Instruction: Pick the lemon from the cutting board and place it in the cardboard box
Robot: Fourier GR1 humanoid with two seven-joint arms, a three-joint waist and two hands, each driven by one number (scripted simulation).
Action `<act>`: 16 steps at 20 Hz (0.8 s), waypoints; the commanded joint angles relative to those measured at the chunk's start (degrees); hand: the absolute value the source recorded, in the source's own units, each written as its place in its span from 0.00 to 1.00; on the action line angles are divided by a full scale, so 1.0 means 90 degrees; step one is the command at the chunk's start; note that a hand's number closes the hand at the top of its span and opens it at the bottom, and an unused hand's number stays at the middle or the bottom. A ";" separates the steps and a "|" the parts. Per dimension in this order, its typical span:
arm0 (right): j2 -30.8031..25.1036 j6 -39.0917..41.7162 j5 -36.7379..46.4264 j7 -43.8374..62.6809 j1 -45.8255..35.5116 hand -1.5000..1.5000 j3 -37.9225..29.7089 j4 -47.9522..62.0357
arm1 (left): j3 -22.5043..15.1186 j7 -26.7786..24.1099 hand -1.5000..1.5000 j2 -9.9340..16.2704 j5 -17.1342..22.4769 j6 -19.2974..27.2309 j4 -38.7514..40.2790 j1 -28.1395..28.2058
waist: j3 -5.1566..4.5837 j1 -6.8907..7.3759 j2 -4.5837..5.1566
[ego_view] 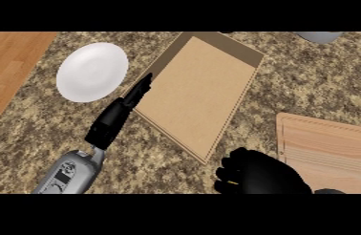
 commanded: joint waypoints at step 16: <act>-0.2132 0.2923 -0.5773 -0.5724 -0.1349 1.00 -0.3542 0.2867 | 0.0181 -0.0131 0.50 -0.0164 -0.0325 0.0354 0.0348 0.0155 | -0.0031 -0.0548 -0.0003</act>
